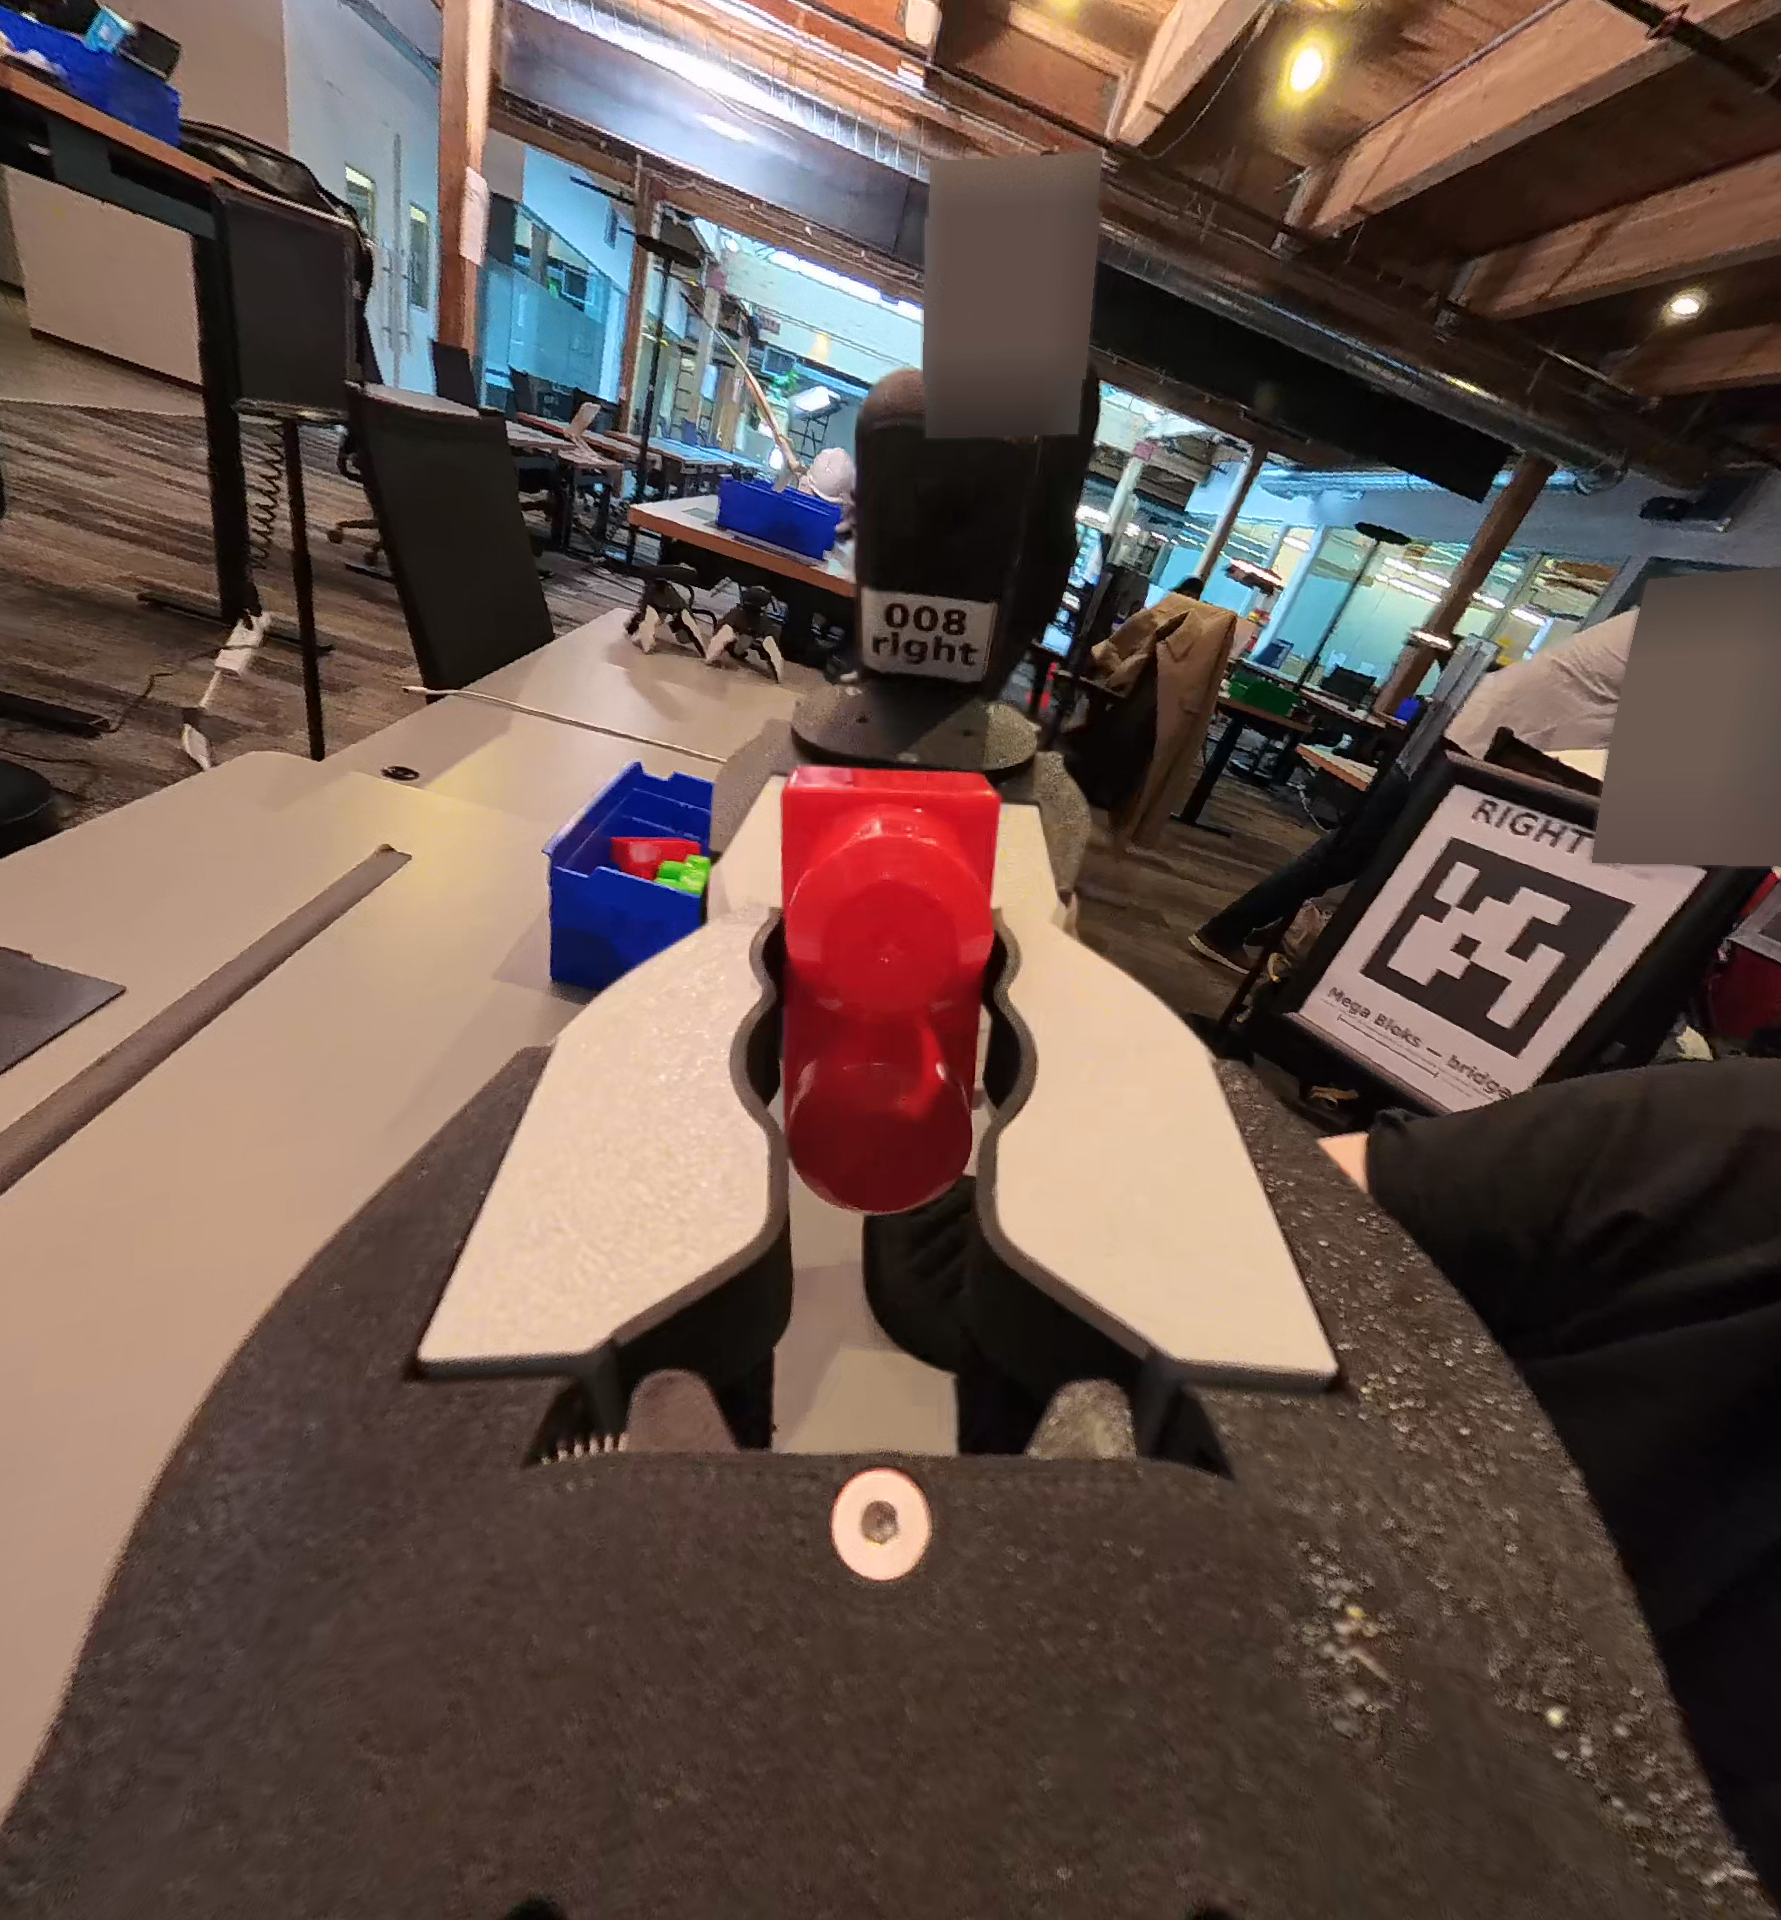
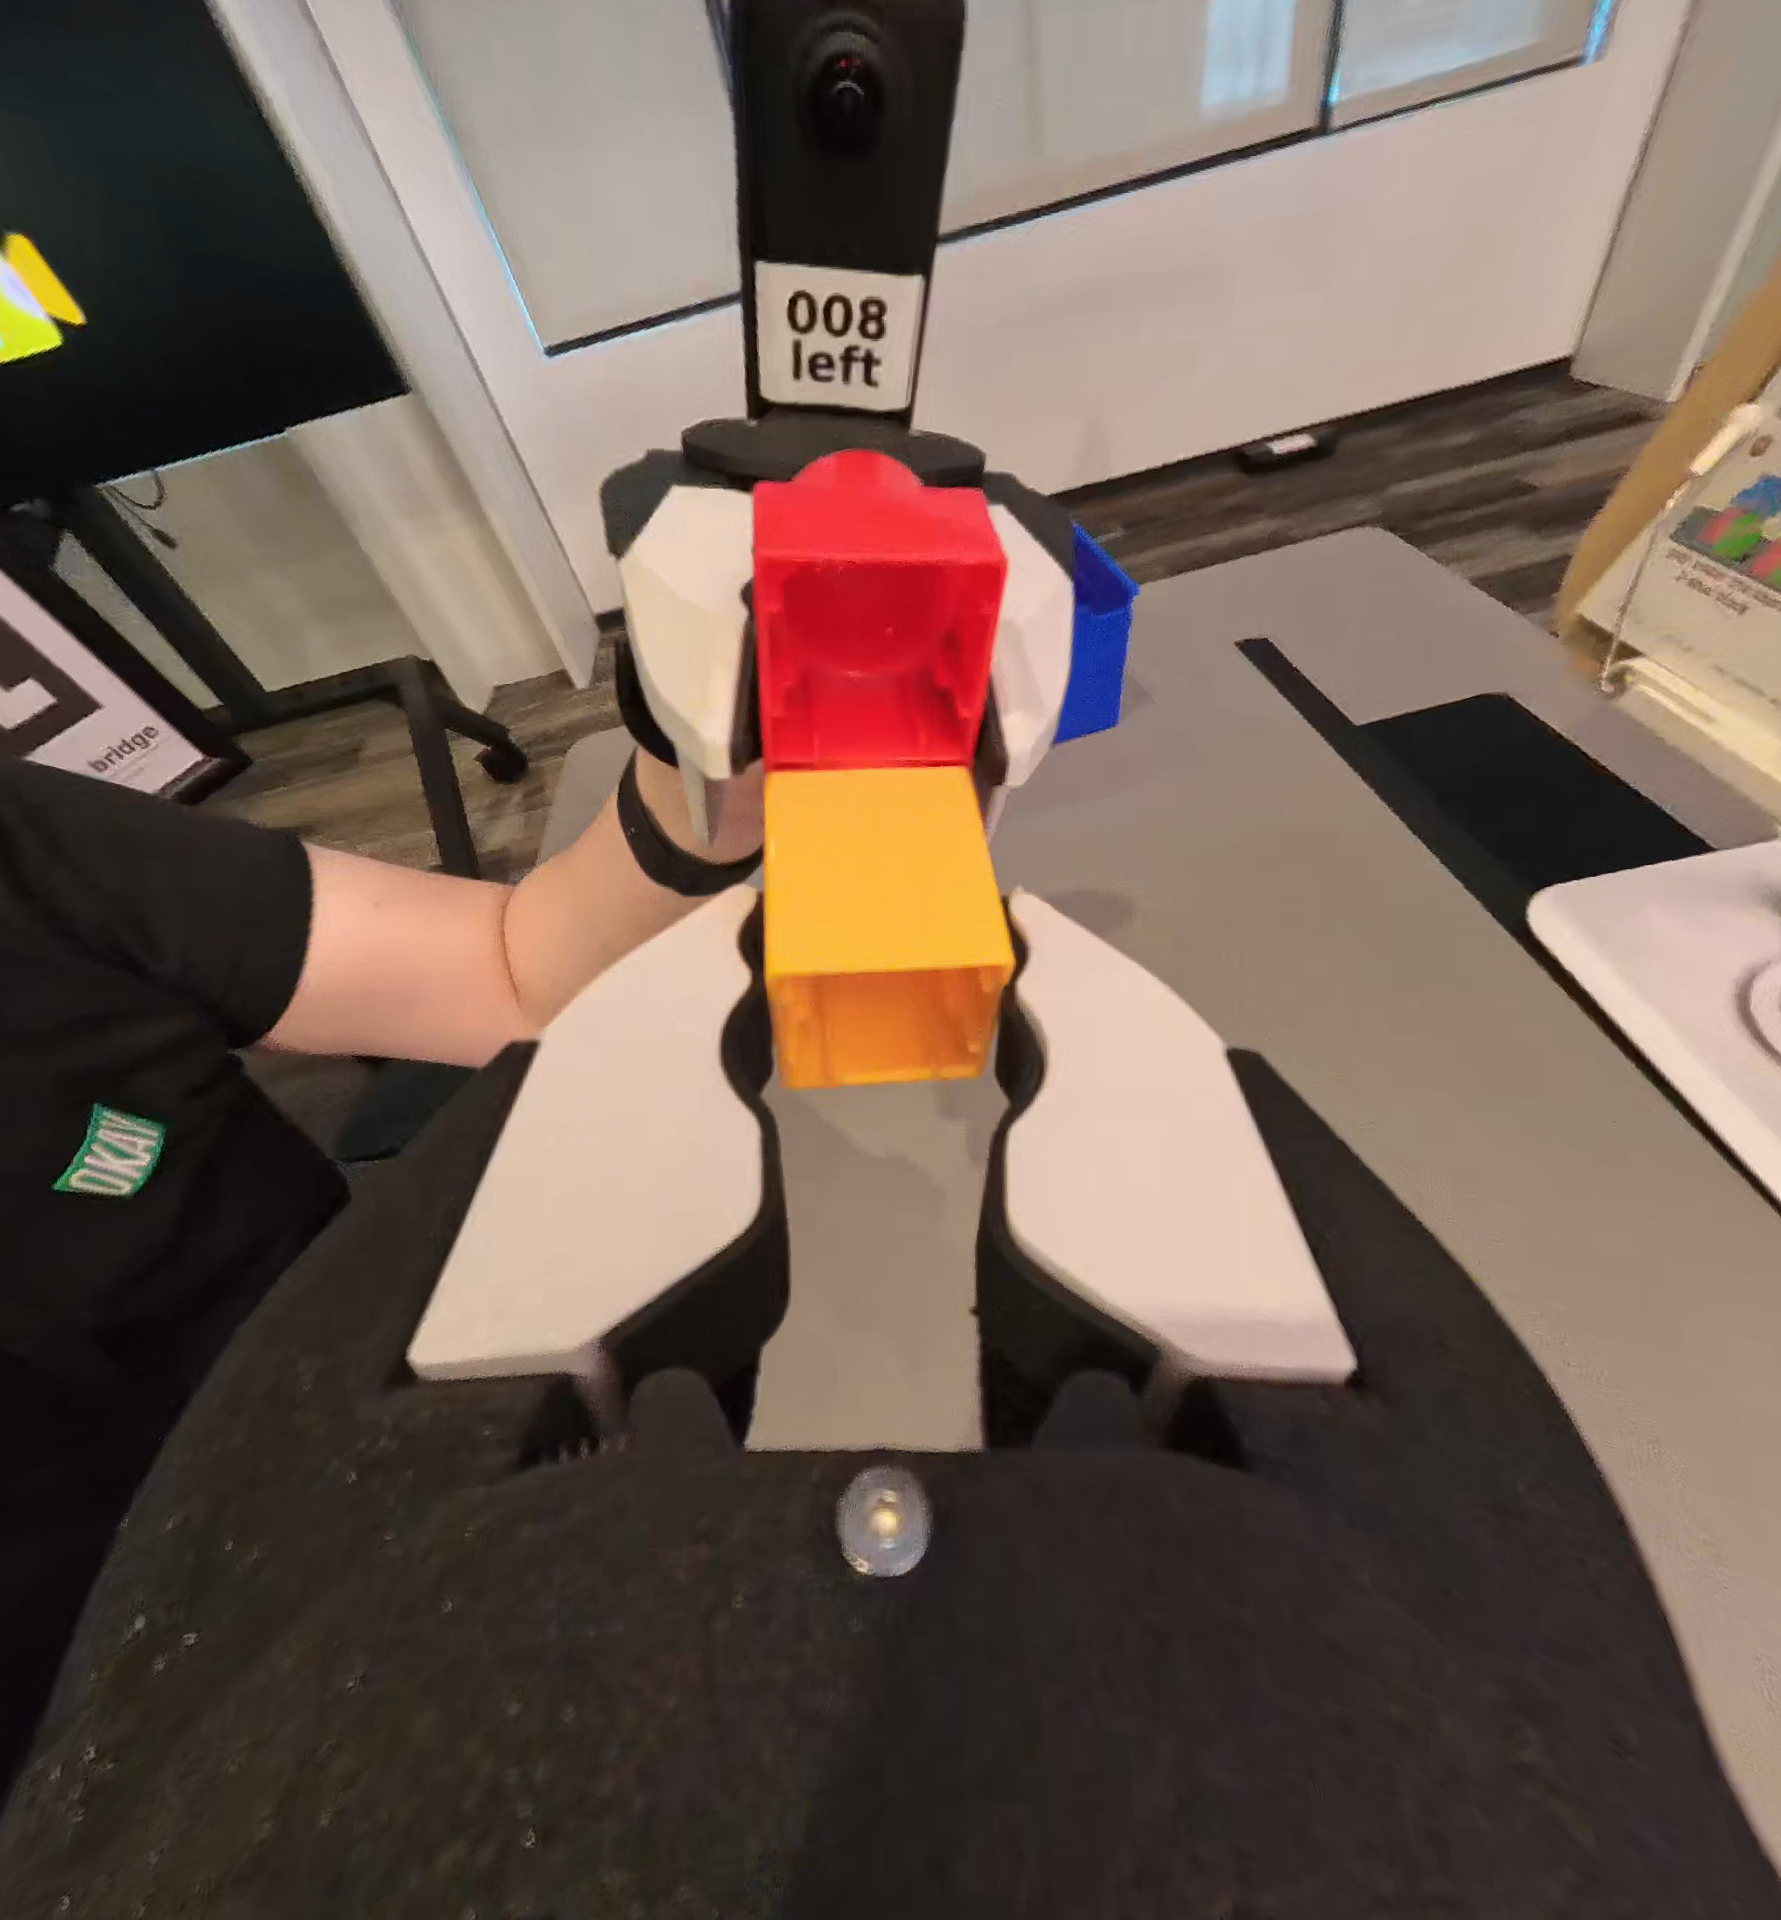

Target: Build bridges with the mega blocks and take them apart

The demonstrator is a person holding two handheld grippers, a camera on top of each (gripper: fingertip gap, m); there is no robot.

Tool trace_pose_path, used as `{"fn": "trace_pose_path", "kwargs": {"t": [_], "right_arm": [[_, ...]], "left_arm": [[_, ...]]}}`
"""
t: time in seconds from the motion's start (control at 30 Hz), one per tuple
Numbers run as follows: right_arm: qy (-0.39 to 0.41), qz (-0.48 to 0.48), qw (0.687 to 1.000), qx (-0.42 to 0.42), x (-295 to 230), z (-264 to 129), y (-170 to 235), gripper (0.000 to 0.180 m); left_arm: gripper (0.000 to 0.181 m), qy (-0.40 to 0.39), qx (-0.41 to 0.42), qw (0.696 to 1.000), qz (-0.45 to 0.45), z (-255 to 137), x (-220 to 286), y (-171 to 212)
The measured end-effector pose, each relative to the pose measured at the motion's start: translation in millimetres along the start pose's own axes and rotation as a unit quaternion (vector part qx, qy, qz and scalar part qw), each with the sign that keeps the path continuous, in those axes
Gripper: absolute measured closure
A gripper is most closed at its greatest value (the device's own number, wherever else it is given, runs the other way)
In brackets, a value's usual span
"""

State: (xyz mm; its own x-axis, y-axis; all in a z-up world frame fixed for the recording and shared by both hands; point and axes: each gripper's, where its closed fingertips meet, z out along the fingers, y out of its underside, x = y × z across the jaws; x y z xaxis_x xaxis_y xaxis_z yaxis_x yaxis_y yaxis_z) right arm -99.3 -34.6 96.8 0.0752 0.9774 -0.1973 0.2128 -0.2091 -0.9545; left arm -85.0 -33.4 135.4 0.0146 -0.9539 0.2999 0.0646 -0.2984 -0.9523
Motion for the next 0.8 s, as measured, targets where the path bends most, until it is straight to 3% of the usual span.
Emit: {"fn": "trace_pose_path", "kwargs": {"t": [0.1,0.27,0.4,0.8], "right_arm": [[-0.023,0.005,0.999,0.027,-2.8,0.0,-7.0,0.141],[-0.023,0.011,0.998,0.054,1.5,-12.6,-12.6,0.142],[-0.028,0.014,0.999,0.031,1.5,-14.0,-4.6,0.142],[-0.031,-0.003,0.999,0.008,-5.1,-15.2,-1.7,0.143]], "left_arm": [[0.145,0.01,0.013,1.0,-0.008,-2.8,2.4,-4.2],[0.127,0.014,-0.009,1.0,-0.016,-2.2,-0.5,4.8],[0.146,0.012,-0.021,1.0,-0.001,5.2,-1.6,12.1],[0.146,0.019,-0.026,0.999,0.016,4.7,4.5,8.8]]}}
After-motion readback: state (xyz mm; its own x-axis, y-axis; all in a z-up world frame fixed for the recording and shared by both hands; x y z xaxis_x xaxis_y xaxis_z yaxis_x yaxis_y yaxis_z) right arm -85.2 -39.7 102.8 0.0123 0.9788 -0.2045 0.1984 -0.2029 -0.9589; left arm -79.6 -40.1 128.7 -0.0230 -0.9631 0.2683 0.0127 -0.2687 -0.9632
